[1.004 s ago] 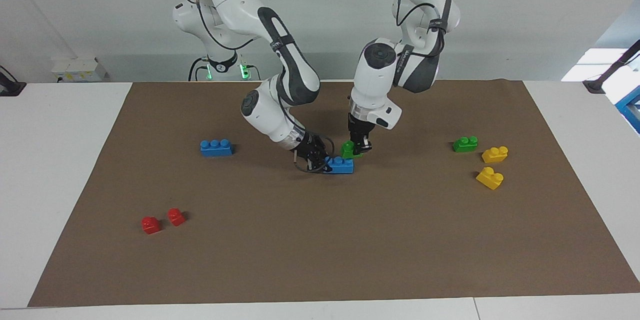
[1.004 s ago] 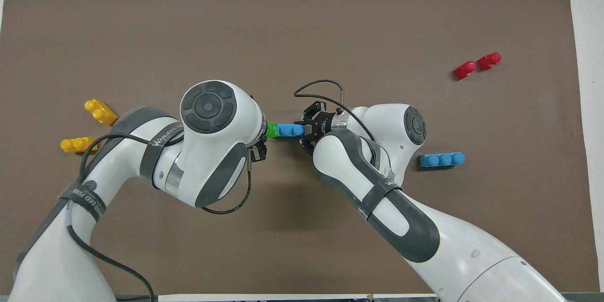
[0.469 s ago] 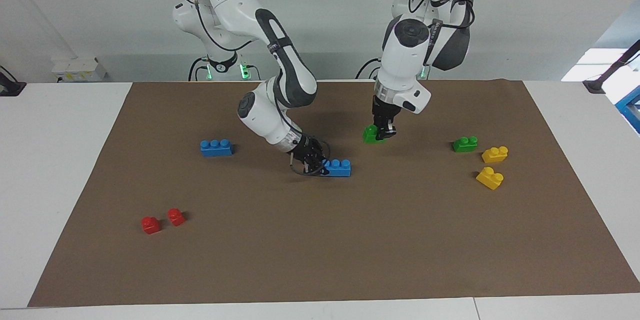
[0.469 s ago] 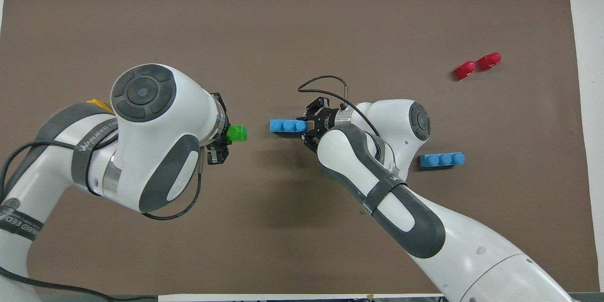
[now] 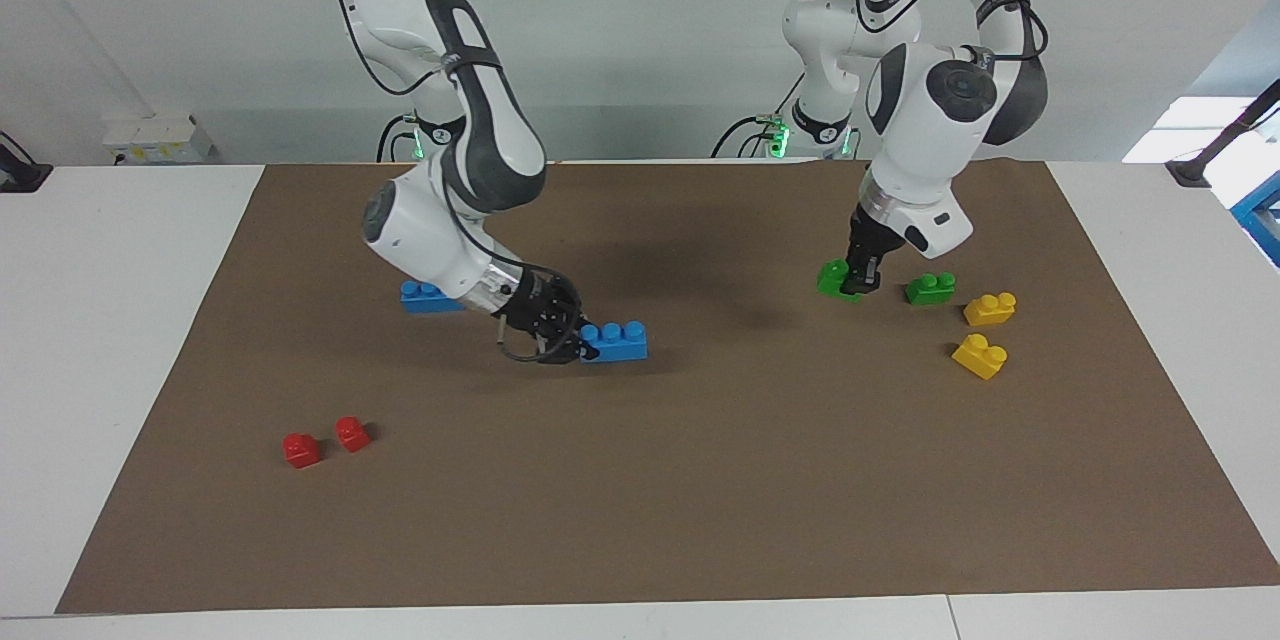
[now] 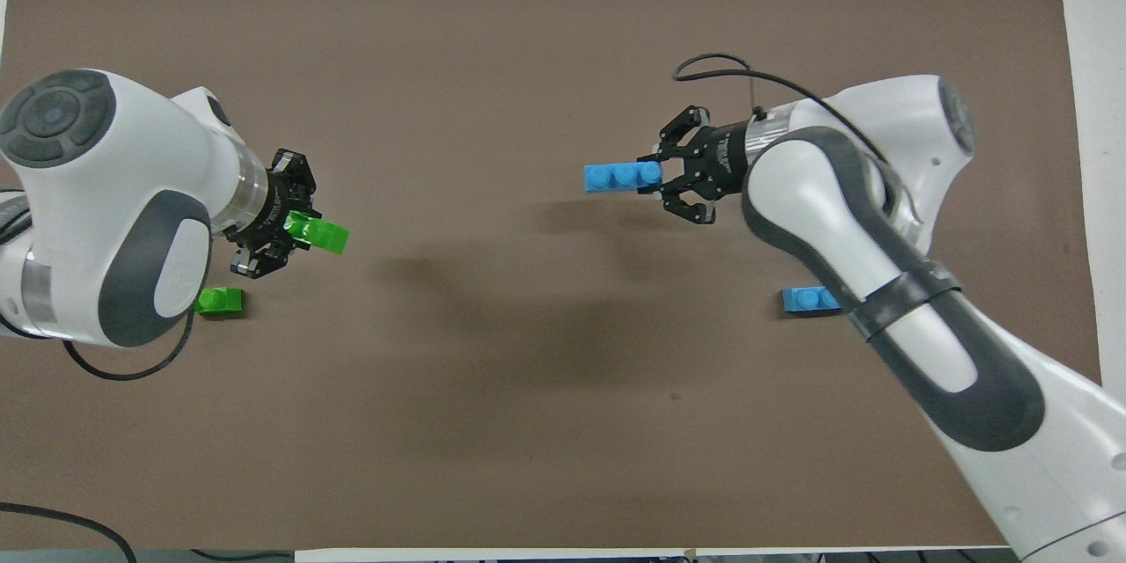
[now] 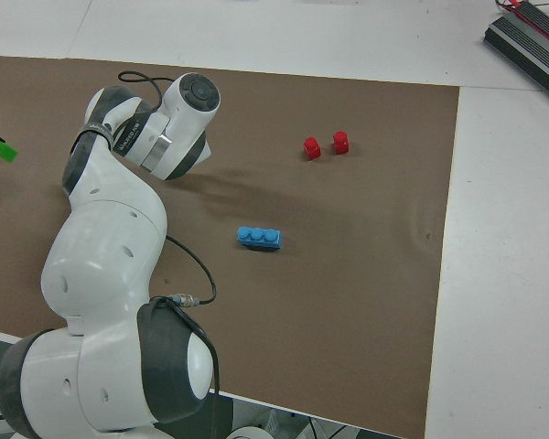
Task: Remove green block with left arm and hold with right
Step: 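Lower the green brick with the left gripper while the right gripper lowers blue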
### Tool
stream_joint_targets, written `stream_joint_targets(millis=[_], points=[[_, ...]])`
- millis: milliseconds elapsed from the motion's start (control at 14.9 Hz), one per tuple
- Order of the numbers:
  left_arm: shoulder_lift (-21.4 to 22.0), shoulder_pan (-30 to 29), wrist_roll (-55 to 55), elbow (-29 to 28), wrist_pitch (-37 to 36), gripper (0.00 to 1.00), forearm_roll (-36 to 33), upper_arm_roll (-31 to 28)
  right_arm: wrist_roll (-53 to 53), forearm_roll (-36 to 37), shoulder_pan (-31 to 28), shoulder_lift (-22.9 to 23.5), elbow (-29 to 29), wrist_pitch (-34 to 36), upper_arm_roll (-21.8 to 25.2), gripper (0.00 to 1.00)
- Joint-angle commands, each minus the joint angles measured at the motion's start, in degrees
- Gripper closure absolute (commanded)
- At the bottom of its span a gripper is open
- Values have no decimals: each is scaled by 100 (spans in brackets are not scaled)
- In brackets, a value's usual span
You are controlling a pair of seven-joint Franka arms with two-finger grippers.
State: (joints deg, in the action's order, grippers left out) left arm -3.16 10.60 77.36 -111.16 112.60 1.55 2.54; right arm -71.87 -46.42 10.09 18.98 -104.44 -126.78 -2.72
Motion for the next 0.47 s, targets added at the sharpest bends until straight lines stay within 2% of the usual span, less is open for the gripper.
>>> stream_joint_targets(millis=[0,201,402], points=[[307,-505,-1639,-633,445,100,39,62,777,387,-752,97,65,390,-80,100],[351,-830,-2723,-1143,998,100,39,54,1254,642,-1280,237,56,689,-80,100],[326,-946,-3218,-1408,1387,100,39,54,1693,669,-1570,264,-216,733,-80,100]])
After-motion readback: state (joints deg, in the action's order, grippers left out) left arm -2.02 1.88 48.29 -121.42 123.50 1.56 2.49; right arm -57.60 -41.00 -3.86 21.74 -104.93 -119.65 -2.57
